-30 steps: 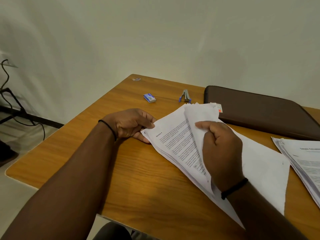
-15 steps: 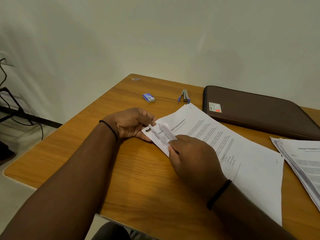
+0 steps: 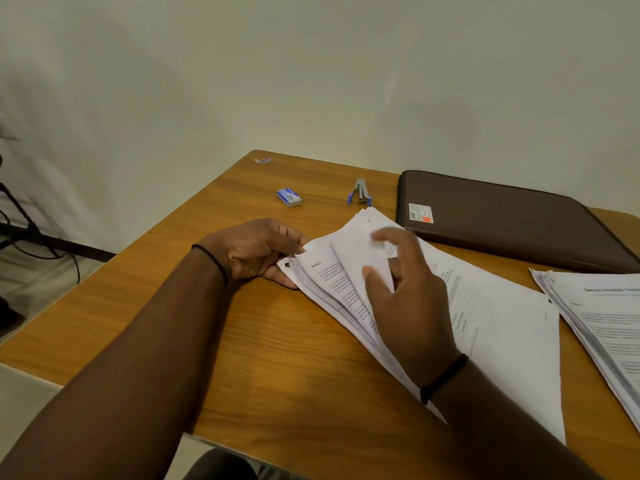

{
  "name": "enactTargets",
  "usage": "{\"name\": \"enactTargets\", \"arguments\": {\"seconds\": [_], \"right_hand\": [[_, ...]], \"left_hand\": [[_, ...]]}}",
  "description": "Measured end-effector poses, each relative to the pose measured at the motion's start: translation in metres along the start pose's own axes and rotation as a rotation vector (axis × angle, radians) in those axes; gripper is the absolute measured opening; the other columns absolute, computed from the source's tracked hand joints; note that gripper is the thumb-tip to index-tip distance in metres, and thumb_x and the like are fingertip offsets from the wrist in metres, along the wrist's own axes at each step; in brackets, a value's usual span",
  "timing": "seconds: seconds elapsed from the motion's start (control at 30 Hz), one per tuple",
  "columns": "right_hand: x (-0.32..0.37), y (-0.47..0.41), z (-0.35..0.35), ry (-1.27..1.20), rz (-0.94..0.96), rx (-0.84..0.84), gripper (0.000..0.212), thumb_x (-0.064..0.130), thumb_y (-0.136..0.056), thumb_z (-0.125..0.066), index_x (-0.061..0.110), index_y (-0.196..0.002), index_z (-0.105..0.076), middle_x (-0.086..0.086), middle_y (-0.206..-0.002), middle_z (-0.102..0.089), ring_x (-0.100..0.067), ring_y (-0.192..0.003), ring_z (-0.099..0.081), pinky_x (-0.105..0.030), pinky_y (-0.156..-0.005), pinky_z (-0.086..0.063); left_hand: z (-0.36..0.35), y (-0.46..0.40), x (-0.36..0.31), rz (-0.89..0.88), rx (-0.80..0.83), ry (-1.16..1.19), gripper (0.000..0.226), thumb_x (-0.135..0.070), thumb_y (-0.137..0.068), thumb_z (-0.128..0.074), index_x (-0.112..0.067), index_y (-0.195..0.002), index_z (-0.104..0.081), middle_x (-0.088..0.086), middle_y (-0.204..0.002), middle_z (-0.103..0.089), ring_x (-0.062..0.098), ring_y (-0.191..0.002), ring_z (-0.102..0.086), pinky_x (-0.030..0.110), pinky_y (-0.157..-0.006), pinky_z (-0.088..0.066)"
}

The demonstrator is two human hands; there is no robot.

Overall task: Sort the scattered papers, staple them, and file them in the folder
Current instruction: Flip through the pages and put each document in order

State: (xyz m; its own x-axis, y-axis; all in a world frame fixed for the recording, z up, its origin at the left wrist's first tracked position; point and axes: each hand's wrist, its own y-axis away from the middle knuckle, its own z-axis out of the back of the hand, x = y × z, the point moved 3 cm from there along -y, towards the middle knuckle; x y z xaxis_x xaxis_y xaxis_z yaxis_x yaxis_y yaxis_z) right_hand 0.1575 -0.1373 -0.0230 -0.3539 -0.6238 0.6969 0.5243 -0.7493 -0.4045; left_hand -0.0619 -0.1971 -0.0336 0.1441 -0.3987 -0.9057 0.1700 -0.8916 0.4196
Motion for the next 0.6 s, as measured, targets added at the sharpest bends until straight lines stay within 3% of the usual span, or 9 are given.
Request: {"name": "enactTargets", "arguments": {"seconds": [0.07, 0.13, 0.2, 0.27, 0.4, 0.5, 0.6], "right_hand": [[0.0, -0.002, 0.008, -0.073, 0.028, -0.096, 0.046, 0.015, -0.098, -0.058, 0.042, -0.131, -0.042, 0.005, -0.116, -0.066, -0.012, -0.087, -0.069, -0.027, -0.067, -0.061], [-0.002, -0.004, 0.014, -0.063, 0.098, -0.193, 0.034, 0.008, -0.099, -0.054, 0.028, -0.125, -0.058, 0.0, -0.118, -0.068, -0.014, -0.099, -0.067, -0.037, -0.078, -0.062], [-0.006, -0.004, 0.015, -0.007, 0.126, -0.246, 0.025, 0.003, -0.098, -0.052, 0.013, -0.11, -0.072, -0.005, -0.109, -0.072, -0.014, -0.097, -0.065, -0.027, -0.081, -0.058], [-0.009, -0.002, 0.014, 0.014, 0.099, -0.222, 0.025, 0.004, -0.099, -0.052, 0.009, -0.107, -0.074, -0.006, -0.109, -0.073, -0.016, -0.1, -0.067, -0.015, -0.082, -0.049], [-0.001, 0.0, 0.006, 0.121, 0.151, 0.002, 0.031, 0.023, -0.099, -0.051, 0.012, -0.12, -0.07, -0.004, -0.117, -0.071, -0.013, -0.104, -0.066, -0.024, -0.087, -0.054], [0.01, 0.004, -0.003, 0.339, 0.155, 0.296, 0.052, 0.055, -0.094, -0.055, 0.025, -0.136, -0.059, 0.006, -0.137, -0.059, -0.01, -0.122, -0.053, -0.025, -0.099, -0.042], [0.014, 0.008, -0.008, 0.461, 0.175, 0.418, 0.057, 0.062, -0.093, -0.051, 0.032, -0.141, -0.052, 0.012, -0.144, -0.051, -0.008, -0.128, -0.045, -0.022, -0.101, -0.039]], "left_hand": [[-0.001, -0.001, 0.0, 0.006, 0.019, -0.005, 0.026, -0.001, -0.1, -0.046, 0.0, -0.118, -0.065, 0.019, -0.112, -0.072, 0.025, -0.089, -0.074, 0.035, -0.063, -0.063], [-0.002, -0.001, -0.001, 0.011, 0.027, 0.0, 0.026, -0.002, -0.1, -0.046, -0.001, -0.118, -0.065, 0.017, -0.112, -0.073, 0.025, -0.09, -0.074, 0.035, -0.064, -0.063], [-0.002, 0.0, -0.002, 0.009, 0.032, 0.004, 0.025, -0.002, -0.1, -0.046, -0.002, -0.116, -0.065, 0.015, -0.109, -0.074, 0.024, -0.089, -0.075, 0.034, -0.064, -0.063], [-0.003, 0.0, -0.002, 0.01, 0.039, 0.005, 0.025, -0.002, -0.1, -0.046, -0.002, -0.116, -0.065, 0.015, -0.107, -0.074, 0.024, -0.088, -0.075, 0.034, -0.063, -0.063], [-0.003, 0.0, -0.002, 0.006, 0.04, -0.001, 0.025, -0.002, -0.1, -0.046, -0.001, -0.117, -0.064, 0.016, -0.107, -0.074, 0.024, -0.087, -0.075, 0.033, -0.062, -0.063], [-0.002, 0.0, 0.0, 0.004, 0.039, -0.008, 0.025, -0.002, -0.1, -0.047, -0.001, -0.117, -0.064, 0.019, -0.11, -0.072, 0.026, -0.087, -0.074, 0.033, -0.06, -0.063], [-0.002, -0.001, 0.002, 0.001, 0.042, -0.009, 0.024, -0.003, -0.099, -0.048, -0.001, -0.116, -0.064, 0.018, -0.104, -0.073, 0.025, -0.08, -0.074, 0.032, -0.059, -0.063]]}}
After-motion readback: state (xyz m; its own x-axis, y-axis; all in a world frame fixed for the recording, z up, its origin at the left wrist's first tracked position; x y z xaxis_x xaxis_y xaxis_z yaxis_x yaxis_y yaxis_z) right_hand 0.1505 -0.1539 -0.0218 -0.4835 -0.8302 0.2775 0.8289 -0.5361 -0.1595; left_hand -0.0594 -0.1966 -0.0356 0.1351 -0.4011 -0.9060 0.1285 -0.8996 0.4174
